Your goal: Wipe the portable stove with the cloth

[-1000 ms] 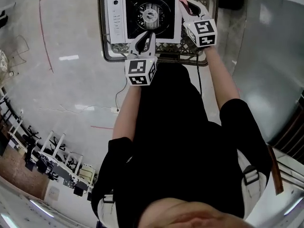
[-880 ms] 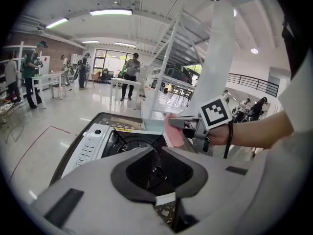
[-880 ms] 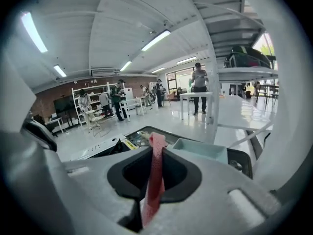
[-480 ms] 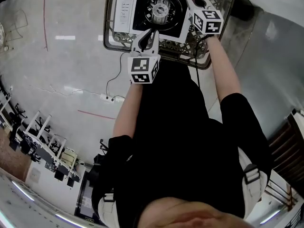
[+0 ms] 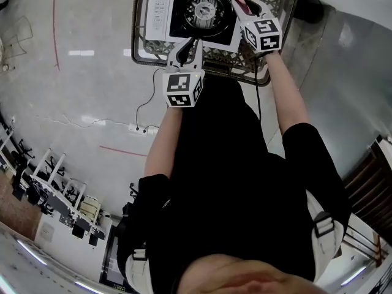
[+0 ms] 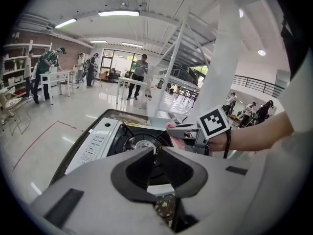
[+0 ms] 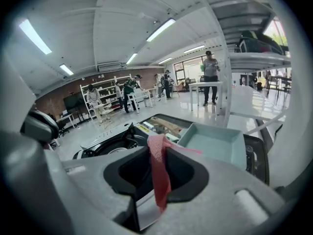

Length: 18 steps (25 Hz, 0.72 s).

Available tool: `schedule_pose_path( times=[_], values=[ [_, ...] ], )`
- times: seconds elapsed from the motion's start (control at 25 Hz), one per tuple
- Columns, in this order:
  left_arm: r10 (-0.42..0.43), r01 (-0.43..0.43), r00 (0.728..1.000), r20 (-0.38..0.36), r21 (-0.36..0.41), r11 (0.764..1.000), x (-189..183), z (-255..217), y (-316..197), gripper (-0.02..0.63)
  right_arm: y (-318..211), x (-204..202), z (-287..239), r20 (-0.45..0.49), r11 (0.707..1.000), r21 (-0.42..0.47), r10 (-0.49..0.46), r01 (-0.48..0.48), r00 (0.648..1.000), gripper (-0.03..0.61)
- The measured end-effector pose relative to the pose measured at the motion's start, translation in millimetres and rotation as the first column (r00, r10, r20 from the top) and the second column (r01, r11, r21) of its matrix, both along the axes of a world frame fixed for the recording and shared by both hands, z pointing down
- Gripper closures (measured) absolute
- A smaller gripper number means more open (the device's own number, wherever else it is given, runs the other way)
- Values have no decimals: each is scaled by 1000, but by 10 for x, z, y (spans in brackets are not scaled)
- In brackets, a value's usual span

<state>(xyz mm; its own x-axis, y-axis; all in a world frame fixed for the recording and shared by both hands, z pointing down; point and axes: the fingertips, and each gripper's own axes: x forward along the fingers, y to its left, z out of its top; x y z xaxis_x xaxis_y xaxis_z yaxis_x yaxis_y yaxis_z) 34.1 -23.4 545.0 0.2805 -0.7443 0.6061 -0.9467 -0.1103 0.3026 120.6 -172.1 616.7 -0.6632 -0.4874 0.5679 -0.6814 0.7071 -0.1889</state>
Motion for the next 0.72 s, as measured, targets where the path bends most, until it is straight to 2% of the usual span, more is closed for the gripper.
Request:
schedule_pose_path(
  times=[0.36, 0.72],
  values=[
    [54, -55, 998, -16, -5, 998, -3, 20, 77, 568, 388, -25, 145, -48, 998, -64, -31, 28, 998, 466],
    [92, -92, 994, -50, -6, 996, -69, 78, 148, 567, 829, -62, 122, -39, 995, -103, -21, 17, 999, 482]
  ],
)
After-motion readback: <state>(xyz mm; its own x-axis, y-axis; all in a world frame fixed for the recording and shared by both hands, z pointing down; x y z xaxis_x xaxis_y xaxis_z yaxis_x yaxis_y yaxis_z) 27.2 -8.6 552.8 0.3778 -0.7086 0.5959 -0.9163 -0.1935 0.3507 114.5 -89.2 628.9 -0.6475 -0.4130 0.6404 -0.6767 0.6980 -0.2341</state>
